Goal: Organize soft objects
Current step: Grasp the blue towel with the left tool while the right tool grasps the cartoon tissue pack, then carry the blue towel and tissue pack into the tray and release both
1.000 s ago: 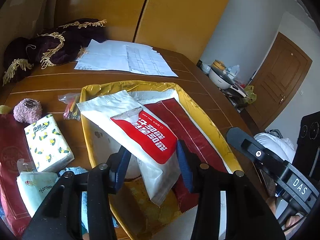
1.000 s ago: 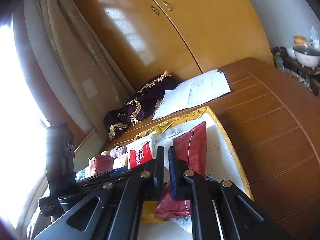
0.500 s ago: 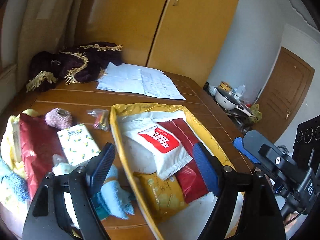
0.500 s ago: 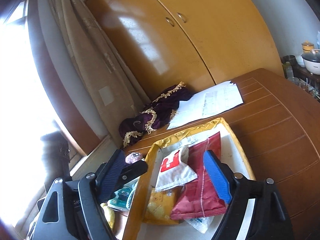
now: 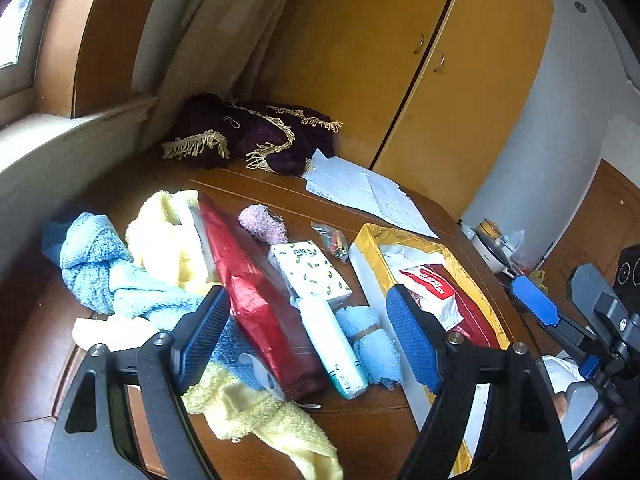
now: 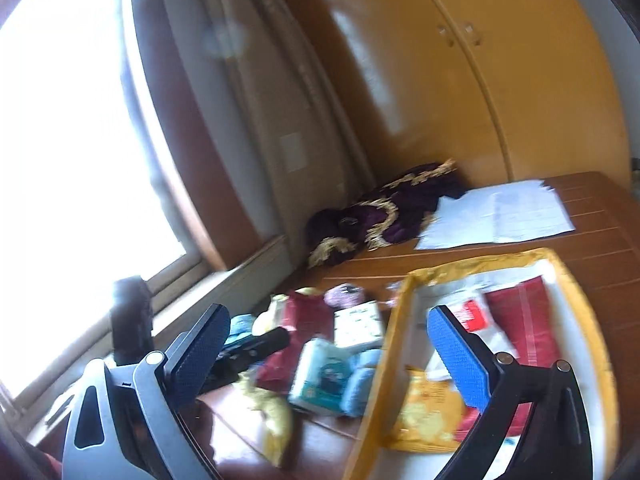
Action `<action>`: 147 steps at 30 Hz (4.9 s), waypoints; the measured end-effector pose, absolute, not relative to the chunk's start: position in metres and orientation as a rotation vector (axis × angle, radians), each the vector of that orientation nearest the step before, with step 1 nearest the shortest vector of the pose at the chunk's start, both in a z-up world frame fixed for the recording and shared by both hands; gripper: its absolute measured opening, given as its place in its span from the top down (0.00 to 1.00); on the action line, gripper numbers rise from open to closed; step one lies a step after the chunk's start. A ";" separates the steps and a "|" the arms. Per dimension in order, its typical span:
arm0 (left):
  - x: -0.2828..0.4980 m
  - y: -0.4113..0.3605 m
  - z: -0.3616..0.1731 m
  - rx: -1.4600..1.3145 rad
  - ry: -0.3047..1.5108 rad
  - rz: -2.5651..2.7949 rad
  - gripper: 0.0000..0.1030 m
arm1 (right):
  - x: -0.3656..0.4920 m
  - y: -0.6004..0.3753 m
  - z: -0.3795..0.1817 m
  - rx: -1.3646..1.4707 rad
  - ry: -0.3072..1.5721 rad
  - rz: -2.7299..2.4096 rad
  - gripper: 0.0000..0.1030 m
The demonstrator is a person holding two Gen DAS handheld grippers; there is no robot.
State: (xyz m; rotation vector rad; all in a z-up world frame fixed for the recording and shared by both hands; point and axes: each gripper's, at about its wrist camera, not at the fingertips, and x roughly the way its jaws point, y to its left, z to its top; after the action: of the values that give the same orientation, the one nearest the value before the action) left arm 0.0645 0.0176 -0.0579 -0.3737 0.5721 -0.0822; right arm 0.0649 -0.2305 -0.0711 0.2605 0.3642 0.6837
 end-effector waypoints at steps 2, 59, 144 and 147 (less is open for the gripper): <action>0.060 0.020 -0.056 -0.345 0.565 -0.066 0.22 | 0.073 -0.215 -0.071 0.276 0.415 0.748 0.02; 0.073 0.125 -0.098 -0.462 0.812 0.204 0.70 | 0.095 -0.132 -0.126 0.091 0.795 0.581 0.88; 0.150 -0.131 -0.074 -0.285 0.883 -0.380 0.81 | 0.050 -0.324 -0.150 0.363 0.693 0.086 0.87; 0.154 -0.138 -0.073 -0.258 0.889 -0.392 0.81 | 0.045 -0.326 -0.149 0.352 0.695 0.051 0.86</action>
State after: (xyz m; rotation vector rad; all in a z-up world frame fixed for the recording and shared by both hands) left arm 0.1539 -0.1375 -0.0734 -0.2582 0.8887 -0.3917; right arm 0.0454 -0.3259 -0.1494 0.3523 0.6947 0.0505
